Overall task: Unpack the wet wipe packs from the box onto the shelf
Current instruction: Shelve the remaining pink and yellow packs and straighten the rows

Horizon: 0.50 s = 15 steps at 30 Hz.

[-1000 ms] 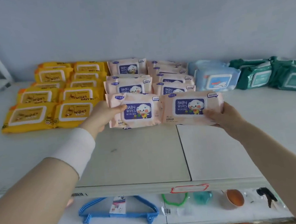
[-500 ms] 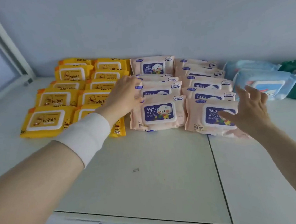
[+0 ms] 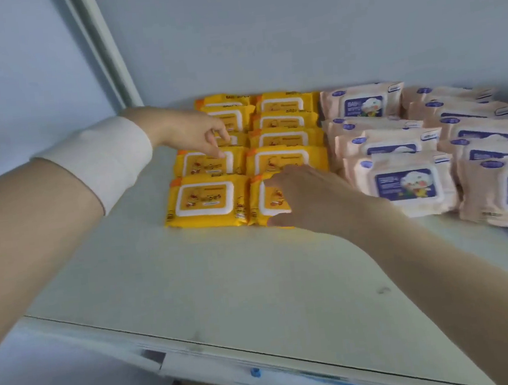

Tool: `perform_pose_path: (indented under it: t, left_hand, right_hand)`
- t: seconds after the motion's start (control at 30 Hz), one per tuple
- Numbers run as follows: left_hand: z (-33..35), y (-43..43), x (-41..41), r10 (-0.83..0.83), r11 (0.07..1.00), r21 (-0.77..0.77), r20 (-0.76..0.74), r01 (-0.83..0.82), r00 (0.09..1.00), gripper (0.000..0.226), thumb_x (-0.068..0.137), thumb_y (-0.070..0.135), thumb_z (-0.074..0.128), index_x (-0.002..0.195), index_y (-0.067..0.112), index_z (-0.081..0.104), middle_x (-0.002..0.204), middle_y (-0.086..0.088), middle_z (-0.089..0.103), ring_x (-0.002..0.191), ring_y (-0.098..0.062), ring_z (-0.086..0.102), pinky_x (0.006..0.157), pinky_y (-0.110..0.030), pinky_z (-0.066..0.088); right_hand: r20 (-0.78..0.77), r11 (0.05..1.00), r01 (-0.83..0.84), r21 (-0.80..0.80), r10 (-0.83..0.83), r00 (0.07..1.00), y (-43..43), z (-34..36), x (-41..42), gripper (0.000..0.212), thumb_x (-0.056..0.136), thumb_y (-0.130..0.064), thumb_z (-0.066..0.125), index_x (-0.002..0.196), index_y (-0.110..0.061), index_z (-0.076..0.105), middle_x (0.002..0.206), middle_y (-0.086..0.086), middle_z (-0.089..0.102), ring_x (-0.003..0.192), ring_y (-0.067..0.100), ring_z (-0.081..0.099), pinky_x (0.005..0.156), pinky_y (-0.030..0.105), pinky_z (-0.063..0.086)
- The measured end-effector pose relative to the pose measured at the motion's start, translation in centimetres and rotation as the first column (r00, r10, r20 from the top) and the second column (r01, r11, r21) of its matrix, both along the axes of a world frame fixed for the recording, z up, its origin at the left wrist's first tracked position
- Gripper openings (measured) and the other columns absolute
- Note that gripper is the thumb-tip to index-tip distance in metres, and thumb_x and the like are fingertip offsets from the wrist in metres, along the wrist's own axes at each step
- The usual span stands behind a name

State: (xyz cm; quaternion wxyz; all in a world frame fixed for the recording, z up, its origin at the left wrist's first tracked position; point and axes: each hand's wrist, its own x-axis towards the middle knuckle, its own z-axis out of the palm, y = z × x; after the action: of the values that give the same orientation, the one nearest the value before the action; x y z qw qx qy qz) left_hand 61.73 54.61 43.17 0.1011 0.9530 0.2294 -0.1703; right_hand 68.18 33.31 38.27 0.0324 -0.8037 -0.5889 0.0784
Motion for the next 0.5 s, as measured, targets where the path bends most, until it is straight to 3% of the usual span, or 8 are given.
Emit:
perform_pose_path:
  t: [0.1, 0.2, 0.33, 0.5]
  left_hand:
    - [-1.1, 5.2, -3.4, 0.042, 0.998, -0.05, -0.007, -0.043, 0.999, 0.049, 0.087, 0.031, 0.06, 0.132, 0.015, 0.048, 0.127, -0.007, 0.059, 0.116, -0.021, 0.056, 0.099, -0.029, 0.038]
    - [-2.2, 9.3, -5.4, 0.066, 0.996, -0.07, 0.103, -0.059, 0.993, 0.048, 0.088, 0.031, 0.06, 0.131, 0.014, 0.049, 0.131, -0.006, 0.056, 0.119, -0.021, 0.054, 0.1, -0.029, 0.038]
    - [-3.9, 11.3, -4.2, 0.026, 0.984, -0.178, 0.226, 0.015, 0.974, 0.048, 0.087, 0.032, 0.061, 0.131, 0.016, 0.048, 0.132, -0.002, 0.054, 0.119, -0.019, 0.054, 0.104, -0.032, 0.039]
    - [-6.1, 11.9, -1.6, -0.085, 0.966, -0.21, 0.289, 0.149, 0.953, 0.038, 0.089, 0.032, 0.058, 0.126, 0.02, 0.055, 0.126, 0.004, 0.056, 0.1, -0.008, 0.053, 0.082, -0.02, 0.038]
  right_hand:
    - [0.039, 1.0, -0.005, 0.011, 0.004, 0.999, 6.7, -1.5, -3.7, 0.065, 0.085, -0.046, 0.059, 0.138, -0.014, 0.039, 0.134, 0.008, 0.045, 0.126, 0.028, 0.042, 0.101, 0.039, 0.039]
    - [0.129, 0.999, 0.05, -0.008, -0.049, 0.99, 10.9, -2.9, -5.1, 0.076, 0.083, -0.05, 0.06, 0.143, -0.014, 0.031, 0.138, 0.011, 0.04, 0.127, 0.031, 0.04, 0.1, 0.038, 0.037]
    - [0.138, 0.981, 0.177, -0.077, -0.166, 0.976, 12.4, -3.5, -4.9, 0.094, 0.073, -0.06, 0.064, 0.146, -0.02, 0.022, 0.134, 0.011, 0.044, 0.124, 0.031, 0.043, 0.1, 0.041, 0.037]
    - [0.215, 0.978, 0.182, -0.098, -0.157, 0.964, 13.1, -2.6, -5.1, 0.098, 0.061, -0.066, 0.069, 0.14, -0.018, 0.034, 0.127, 0.006, 0.045, 0.12, 0.025, 0.041, 0.099, 0.039, 0.035]
